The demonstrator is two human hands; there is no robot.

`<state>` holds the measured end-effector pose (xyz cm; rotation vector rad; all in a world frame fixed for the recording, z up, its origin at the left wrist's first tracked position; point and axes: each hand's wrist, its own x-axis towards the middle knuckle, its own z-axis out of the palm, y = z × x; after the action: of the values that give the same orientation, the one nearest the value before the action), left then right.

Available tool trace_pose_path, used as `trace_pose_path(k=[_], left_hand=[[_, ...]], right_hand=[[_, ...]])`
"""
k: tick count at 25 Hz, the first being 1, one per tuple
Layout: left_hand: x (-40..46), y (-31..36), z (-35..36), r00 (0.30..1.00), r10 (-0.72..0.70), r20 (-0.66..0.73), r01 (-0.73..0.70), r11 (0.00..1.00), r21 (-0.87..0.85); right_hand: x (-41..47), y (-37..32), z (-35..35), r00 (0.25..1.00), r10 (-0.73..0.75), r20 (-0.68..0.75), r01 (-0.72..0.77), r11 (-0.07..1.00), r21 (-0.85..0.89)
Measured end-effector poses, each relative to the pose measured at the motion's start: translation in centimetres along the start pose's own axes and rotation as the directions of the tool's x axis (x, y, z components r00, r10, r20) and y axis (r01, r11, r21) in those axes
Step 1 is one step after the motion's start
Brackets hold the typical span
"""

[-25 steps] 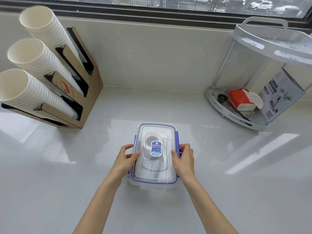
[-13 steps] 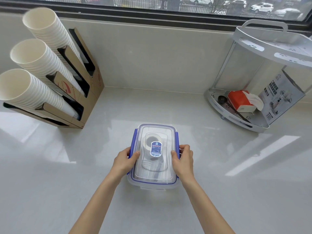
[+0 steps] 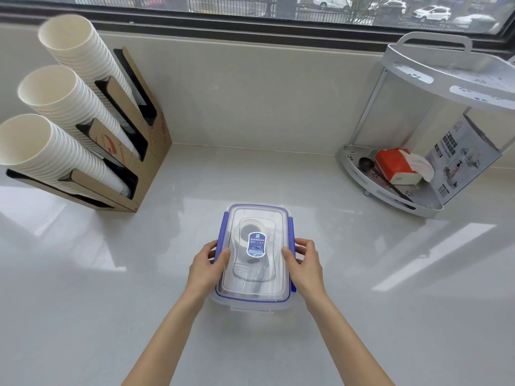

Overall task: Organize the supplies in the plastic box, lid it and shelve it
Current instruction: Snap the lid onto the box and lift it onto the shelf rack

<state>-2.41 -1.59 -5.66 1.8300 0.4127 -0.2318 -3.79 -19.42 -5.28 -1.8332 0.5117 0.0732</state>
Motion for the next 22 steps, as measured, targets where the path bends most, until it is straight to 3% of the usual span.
trace_pose_path(k=[3,9,22], left_hand=[[0.0,-0.3,-0.5,0.987,-0.113,0.111,0.136,0.966,-0.222],[-0.6,0.0,-0.3,0.973,-0.176,0.148,0.213,0.931,-0.295],[-2.4,6.6,5.3,0.980,-0.019,0.196,0.074,0.957,-0.281]], right_hand=[[-0.6,0.8,-0.8,0.994,0.077,0.078,-0.078,0.997,0.004],[-1.0,1.5,-2.8,0.981,0.096,0.170,-0.092,0.995,-0.028],[1.2,-1.6,-11.7,0.994,-0.080,0.080,0.074,0.994,0.078]])
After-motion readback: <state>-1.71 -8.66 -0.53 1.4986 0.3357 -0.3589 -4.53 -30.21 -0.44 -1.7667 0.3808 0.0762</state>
